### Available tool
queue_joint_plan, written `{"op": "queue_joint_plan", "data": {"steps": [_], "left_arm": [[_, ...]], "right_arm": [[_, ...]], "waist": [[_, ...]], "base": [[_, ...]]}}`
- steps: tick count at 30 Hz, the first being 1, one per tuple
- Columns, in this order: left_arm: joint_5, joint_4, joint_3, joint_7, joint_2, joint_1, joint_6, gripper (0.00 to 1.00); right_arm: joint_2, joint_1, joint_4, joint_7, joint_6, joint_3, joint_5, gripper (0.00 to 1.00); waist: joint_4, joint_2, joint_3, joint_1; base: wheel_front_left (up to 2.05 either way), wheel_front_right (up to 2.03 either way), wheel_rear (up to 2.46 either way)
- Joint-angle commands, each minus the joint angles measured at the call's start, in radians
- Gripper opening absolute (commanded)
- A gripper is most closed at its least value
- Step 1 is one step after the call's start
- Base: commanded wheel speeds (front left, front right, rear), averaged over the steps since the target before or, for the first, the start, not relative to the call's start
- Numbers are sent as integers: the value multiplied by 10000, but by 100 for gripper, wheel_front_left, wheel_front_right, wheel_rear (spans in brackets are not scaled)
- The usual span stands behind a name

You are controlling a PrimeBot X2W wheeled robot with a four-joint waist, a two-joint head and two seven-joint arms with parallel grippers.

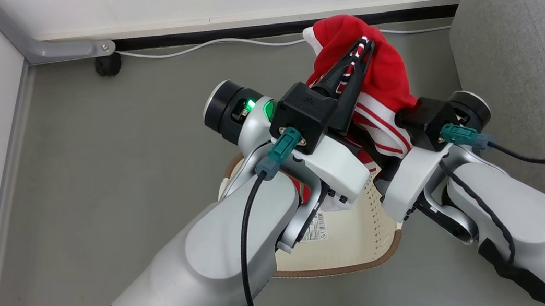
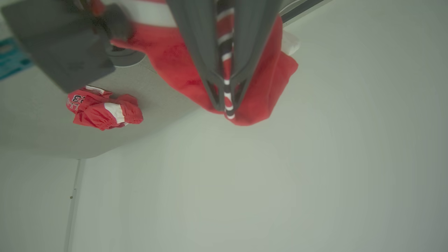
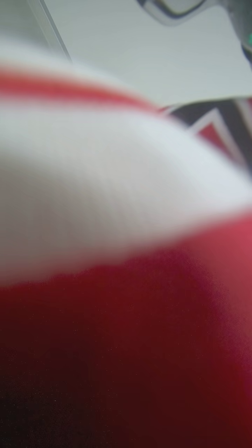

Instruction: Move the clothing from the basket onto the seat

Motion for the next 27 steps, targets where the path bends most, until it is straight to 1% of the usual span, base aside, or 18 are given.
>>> {"op": "queue_joint_plan", "data": {"steps": [1,8,16,20,27], "left_arm": [[-42,-125,295,-71,94,-499,65,100],[109,-39,507,-93,94,-306,56,100],[426,130,881,-95,93,96,-86,100],[663,237,1114,-96,93,318,-192,100],[1027,491,1605,-96,93,769,-551,100]], "right_arm": [[1,89,-307,-61,14,-121,48,0],[-215,424,-847,-61,14,-493,-98,0],[-308,887,-1265,-61,14,-934,-195,0],[-309,1143,-1458,-61,14,-1233,-245,0],[-322,1471,-1812,-61,14,-1620,-312,0]], "waist": [[-58,0,12,0],[-293,0,46,0],[-610,0,-37,0],[-985,0,-122,0],[-1947,0,-291,0]], "base": [[0,0,0],[0,0,0],[0,0,0],[0,0,0],[0,0,0]]}}
